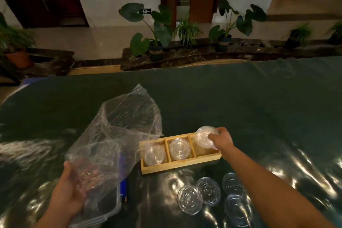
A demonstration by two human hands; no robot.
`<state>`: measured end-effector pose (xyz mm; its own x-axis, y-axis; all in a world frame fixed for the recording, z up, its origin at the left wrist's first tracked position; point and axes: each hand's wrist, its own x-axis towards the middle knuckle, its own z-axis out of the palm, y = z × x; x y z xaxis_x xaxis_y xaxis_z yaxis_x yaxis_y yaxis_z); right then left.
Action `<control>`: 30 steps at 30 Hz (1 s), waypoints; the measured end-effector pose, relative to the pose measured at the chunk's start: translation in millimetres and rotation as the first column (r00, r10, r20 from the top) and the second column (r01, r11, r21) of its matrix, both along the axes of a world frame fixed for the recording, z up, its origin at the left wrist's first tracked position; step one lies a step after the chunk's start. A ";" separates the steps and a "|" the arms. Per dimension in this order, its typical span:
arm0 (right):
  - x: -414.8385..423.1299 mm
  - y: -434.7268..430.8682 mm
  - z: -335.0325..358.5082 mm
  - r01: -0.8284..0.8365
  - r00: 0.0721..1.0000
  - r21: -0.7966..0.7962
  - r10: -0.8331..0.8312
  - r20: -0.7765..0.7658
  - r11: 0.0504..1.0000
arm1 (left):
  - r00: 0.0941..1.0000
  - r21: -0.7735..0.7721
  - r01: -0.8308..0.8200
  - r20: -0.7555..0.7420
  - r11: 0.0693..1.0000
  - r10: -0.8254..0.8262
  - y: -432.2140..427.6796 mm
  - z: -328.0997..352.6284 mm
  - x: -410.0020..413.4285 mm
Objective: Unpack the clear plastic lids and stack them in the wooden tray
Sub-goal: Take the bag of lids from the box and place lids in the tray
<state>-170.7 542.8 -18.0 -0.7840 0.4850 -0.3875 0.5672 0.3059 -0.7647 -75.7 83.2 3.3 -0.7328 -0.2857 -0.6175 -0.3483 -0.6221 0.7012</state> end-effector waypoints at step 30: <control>-6.4 -9.4 -41.3 -0.355 0.934 0.493 0.284 0.215 0.794 | 1.000 -0.065 -0.005 0.008 0.998 0.005 -0.8 -1.2 7.4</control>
